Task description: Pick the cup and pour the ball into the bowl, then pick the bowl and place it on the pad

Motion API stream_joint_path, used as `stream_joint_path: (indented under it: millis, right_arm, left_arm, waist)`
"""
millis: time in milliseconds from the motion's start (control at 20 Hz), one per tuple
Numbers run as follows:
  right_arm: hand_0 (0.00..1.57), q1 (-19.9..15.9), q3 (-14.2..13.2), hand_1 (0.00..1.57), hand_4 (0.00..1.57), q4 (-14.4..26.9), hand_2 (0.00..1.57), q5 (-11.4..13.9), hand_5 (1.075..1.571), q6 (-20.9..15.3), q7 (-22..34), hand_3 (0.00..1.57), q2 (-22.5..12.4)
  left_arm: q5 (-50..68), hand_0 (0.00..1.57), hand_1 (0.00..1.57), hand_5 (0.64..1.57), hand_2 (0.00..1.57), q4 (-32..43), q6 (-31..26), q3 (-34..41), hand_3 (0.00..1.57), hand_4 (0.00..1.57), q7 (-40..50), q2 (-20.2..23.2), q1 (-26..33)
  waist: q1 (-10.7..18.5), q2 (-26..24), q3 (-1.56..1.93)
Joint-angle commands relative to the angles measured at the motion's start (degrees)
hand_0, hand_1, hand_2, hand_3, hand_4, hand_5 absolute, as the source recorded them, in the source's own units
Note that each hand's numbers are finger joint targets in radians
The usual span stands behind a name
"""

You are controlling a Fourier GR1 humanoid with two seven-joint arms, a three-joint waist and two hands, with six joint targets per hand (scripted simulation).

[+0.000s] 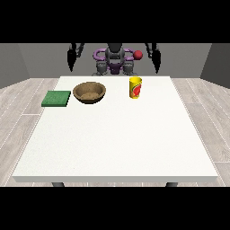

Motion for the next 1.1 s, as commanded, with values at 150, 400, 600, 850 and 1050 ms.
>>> stream_joint_path:
  millis: [150,400,600,850,1050]
  right_arm:
    - [0.0,-0.56,-0.55,0.0,0.0,-4.84,0.0,0.07,1.569,0.43,4.61,0.0,-2.82]
    - [0.0,0.82,-9.44,0.0,0.0,-3.59,0.0,-12.27,1.57,10.36,4.8,0.0,-9.23]
    - [0.0,2.27,-9.74,0.0,0.0,-7.78,0.0,-12.43,1.571,11.15,4.35,0.0,-8.42]
    - [0.0,-3.16,-12.39,0.0,0.0,-8.18,0.0,-14.29,1.57,11.48,6.19,0.0,-10.13]
    - [0.0,-4.91,-10.85,0.0,0.0,-2.81,0.0,-11.07,1.57,11.74,-2.15,0.0,-7.82]
  left_arm:
    - [0.56,0.0,0.0,1.557,0.0,-5.32,-0.76,0.06,0.0,0.0,4.11,1.71,-0.91]
    - [10.35,0.0,0.0,1.557,0.0,-11.11,-1.11,4.36,0.0,0.0,12.63,0.0,-7.21]
    - [14.55,0.0,0.0,1.548,0.0,-11.63,-6.22,8.96,0.0,0.0,7.99,3.87,-3.87]
    - [11.95,0.0,0.0,1.542,0.0,-6.21,-5.77,10.26,0.0,0.0,-0.18,3.54,-7.03]
    - [9.68,0.0,0.0,1.528,0.0,-2.05,-4.62,8.91,0.0,0.0,-6.73,1.49,-10.76]
  waist:
    - [-0.54,-12.75,0.06]
    - [-0.97,-11.12,0.42]
    - [-0.67,-6.9,0.36]
    - [-1.34,-1.81,0.35]
    - [-1.59,5.04,0.36]
